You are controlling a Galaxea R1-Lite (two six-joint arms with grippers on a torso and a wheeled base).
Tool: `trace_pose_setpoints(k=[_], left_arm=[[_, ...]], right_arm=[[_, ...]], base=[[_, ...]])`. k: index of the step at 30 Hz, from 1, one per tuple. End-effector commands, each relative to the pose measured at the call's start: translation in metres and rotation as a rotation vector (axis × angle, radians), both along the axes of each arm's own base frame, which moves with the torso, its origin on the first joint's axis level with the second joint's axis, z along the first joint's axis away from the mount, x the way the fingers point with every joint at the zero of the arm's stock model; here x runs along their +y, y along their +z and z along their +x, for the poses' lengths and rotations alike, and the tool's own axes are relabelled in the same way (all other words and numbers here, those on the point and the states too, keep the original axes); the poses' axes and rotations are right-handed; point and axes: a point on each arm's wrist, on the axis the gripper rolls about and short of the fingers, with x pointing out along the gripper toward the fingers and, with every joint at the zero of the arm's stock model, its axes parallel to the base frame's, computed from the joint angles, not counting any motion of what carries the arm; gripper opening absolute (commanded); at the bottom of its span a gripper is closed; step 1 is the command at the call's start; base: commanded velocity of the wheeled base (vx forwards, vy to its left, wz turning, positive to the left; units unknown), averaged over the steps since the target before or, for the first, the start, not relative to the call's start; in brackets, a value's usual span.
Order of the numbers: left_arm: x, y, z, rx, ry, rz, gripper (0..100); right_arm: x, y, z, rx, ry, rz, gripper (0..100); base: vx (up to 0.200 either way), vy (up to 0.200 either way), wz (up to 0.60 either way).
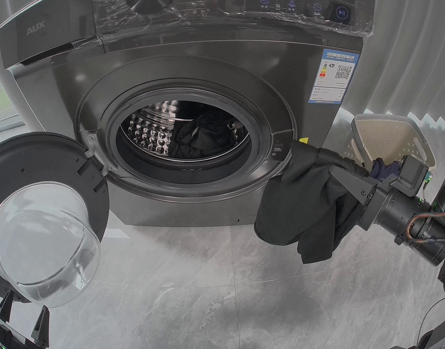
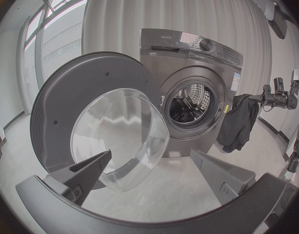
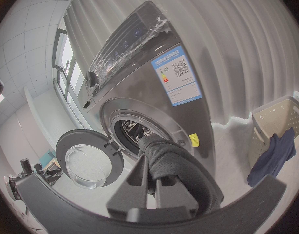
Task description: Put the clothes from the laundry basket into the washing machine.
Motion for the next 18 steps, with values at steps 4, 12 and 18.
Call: trace_pose_setpoints(k=[4, 12, 18], left_arm=[[0.0, -0.004, 0.0, 0.003, 0.001, 0.0, 100], [0.0, -0.004, 0.0, 0.003, 0.001, 0.0, 100], [0.0, -0.004, 0.0, 0.003, 0.001, 0.003, 100]], right_arm=[[0.007, -0.012, -0.001, 0.047, 0.035, -0.02, 0], [0.014, -0.007, -0.01, 0.024, 0.102, 0.02, 0], [0.011, -0.018, -0.014, 0.017, 0.103, 0.018, 0]], base=[[0.0, 0.0, 0.0], [0.0, 0.0, 0.0], [-0.1, 0.0, 0.0]])
